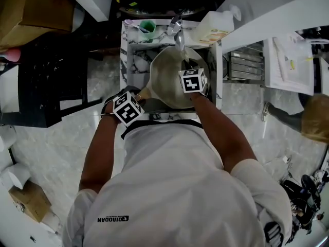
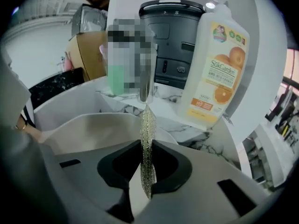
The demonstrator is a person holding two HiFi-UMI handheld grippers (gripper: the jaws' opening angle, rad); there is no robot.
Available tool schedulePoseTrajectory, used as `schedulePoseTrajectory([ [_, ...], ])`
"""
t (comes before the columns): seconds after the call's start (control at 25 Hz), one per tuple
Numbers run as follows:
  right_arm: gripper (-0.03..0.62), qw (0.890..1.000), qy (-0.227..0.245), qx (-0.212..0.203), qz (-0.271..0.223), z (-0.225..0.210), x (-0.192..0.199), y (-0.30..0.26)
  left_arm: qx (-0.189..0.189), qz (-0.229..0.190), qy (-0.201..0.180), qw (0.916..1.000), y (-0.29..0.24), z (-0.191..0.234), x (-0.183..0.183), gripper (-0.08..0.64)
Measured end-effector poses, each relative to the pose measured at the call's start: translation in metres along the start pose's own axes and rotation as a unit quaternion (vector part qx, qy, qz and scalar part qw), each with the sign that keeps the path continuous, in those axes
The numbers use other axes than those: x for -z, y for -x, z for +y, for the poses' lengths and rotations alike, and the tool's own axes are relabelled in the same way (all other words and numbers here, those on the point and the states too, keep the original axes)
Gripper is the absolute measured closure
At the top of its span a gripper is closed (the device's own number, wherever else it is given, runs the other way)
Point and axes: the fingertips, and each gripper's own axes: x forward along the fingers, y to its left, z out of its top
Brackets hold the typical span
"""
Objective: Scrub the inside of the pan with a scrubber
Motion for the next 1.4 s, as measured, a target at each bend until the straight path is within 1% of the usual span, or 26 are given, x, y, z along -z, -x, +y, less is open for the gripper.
schedulePoseTrajectory([
  [0.08, 0.512, 1.000, 0.023, 0.011, 0.011, 0.003, 0.001, -0.009, 0.000, -0.009, 0.006, 0.9999, 0.000, -0.001, -0.001, 0.385],
  [0.16, 0.512, 0.999, 0.032, 0.007, 0.020, 0.011, 0.004, -0.019, -0.001, -0.011, 0.009, 0.9999, 0.000, -0.002, 0.000, 0.385],
  [0.32, 0.512, 0.998, 0.042, -0.016, 0.032, 0.027, 0.009, -0.036, 0.003, -0.004, 0.014, 0.9999, -0.001, -0.002, 0.000, 0.385],
  [0.44, 0.511, 0.998, 0.040, -0.044, 0.025, 0.037, 0.006, -0.046, 0.006, 0.000, 0.015, 0.9999, -0.001, -0.001, -0.001, 0.383],
  [0.48, 0.509, 0.998, 0.034, -0.057, 0.021, 0.040, 0.005, -0.049, 0.006, 0.001, 0.016, 0.9999, -0.001, -0.001, -0.001, 0.383],
  [0.56, 0.503, 0.996, 0.006, -0.089, 0.010, 0.047, 0.004, -0.055, 0.010, 0.000, 0.022, 0.9997, -0.002, -0.002, 0.000, 0.383],
  [0.72, 0.492, 0.988, -0.056, -0.146, -0.004, 0.054, -0.002, -0.069, 0.014, -0.008, 0.038, 0.9991, -0.002, -0.001, 0.000, 0.383],
  [0.8, 0.491, 0.983, -0.088, -0.163, -0.008, 0.055, -0.008, -0.074, 0.012, -0.008, 0.036, 0.9992, -0.003, 0.002, 0.000, 0.383],
  [0.96, 0.491, 0.972, -0.147, -0.183, -0.011, 0.059, -0.013, -0.077, 0.013, -0.009, 0.037, 0.9992, -0.004, -0.001, 0.001, 0.383],
  [1.12, 0.491, 0.957, -0.218, -0.194, -0.012, 0.059, -0.014, -0.082, 0.014, -0.009, 0.037, 0.9992, -0.003, 0.000, 0.001, 0.383],
  [1.2, 0.491, 0.944, -0.257, -0.207, -0.013, 0.061, -0.015, -0.082, 0.013, -0.009, 0.037, 0.9992, -0.003, 0.000, 0.002, 0.383],
  [1.24, 0.491, 0.935, -0.280, -0.217, -0.014, 0.063, -0.017, -0.081, 0.013, -0.009, 0.037, 0.9992, -0.003, 0.000, 0.002, 0.382],
  [1.32, 0.491, 0.912, -0.333, -0.241, -0.011, 0.067, -0.019, -0.079, 0.012, -0.009, 0.037, 0.9992, -0.004, 0.000, 0.002, 0.382],
  [1.4, 0.492, 0.892, -0.370, -0.261, -0.003, 0.071, -0.019, -0.076, 0.012, -0.009, 0.036, 0.9992, -0.004, -0.001, 0.002, 0.382],
])
